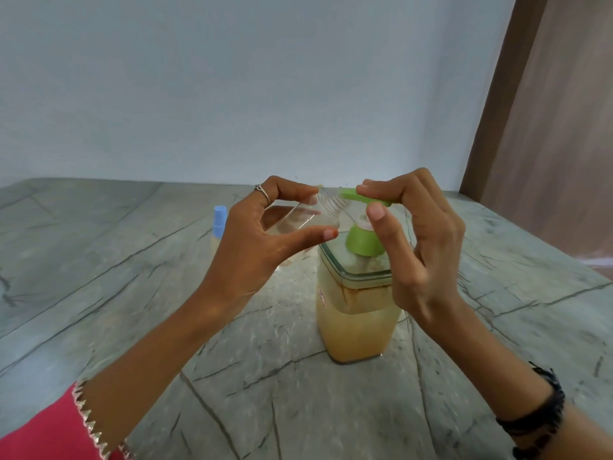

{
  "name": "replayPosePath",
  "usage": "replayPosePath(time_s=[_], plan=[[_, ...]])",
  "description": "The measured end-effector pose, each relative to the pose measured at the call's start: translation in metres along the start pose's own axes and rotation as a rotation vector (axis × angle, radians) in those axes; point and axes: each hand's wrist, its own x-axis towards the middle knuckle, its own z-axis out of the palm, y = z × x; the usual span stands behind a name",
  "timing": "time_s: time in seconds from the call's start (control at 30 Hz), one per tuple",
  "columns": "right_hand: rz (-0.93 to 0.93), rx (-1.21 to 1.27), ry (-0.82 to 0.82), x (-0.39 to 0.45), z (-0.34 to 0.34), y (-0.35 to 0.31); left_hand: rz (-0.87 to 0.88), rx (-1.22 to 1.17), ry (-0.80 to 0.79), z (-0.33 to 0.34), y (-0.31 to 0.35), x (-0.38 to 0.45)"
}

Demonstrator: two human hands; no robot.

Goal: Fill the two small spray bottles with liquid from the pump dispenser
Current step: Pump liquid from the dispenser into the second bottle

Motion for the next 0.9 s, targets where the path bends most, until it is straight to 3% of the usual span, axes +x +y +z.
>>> replayPosePath(time_s=[0.2,0.73,0.9], plan=[[0.001,-0.021,0.027,0.005,0.001,-0.001,-0.003,-0.024,-0.002,0.001,0.002,0.001],[0.029,0.115,-0.176,-0.011,-0.002,0.005,-0.009,-0.034,0.007,0.002,0.003,-0.001],[0.008,0.203,-0.318,-0.009,-0.008,0.007,-0.018,-0.036,0.009,0.003,0.003,-0.001]])
